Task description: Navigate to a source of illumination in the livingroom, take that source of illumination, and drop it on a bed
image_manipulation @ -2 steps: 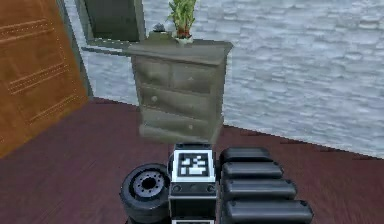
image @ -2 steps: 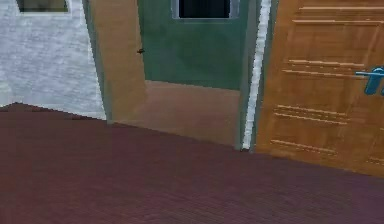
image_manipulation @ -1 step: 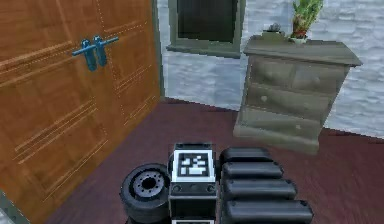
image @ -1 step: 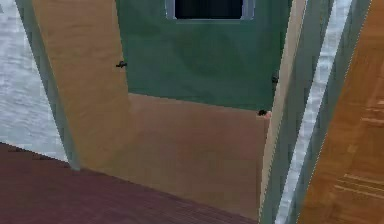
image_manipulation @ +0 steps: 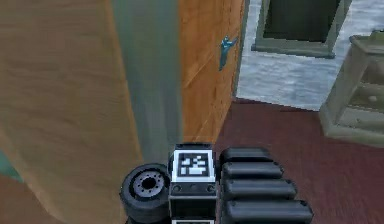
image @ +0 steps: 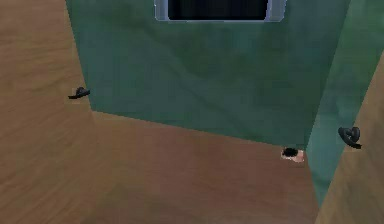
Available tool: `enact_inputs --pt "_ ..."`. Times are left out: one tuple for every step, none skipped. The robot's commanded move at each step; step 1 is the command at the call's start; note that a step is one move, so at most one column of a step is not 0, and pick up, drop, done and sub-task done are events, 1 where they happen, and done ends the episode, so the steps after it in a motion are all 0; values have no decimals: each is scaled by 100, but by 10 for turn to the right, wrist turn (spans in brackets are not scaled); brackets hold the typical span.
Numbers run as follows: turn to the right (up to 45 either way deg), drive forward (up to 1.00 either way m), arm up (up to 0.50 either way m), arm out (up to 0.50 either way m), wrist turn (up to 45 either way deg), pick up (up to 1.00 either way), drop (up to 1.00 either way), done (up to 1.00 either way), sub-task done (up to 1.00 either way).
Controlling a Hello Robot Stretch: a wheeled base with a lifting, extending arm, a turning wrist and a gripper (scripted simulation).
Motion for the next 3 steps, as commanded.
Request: enact_inputs --pt "-30 0 0 0 0 0 0 0 0" --pt "-450 0 0 0 0 0 0 0 0" --pt "-450 0 0 0 0 0 0 0 0"
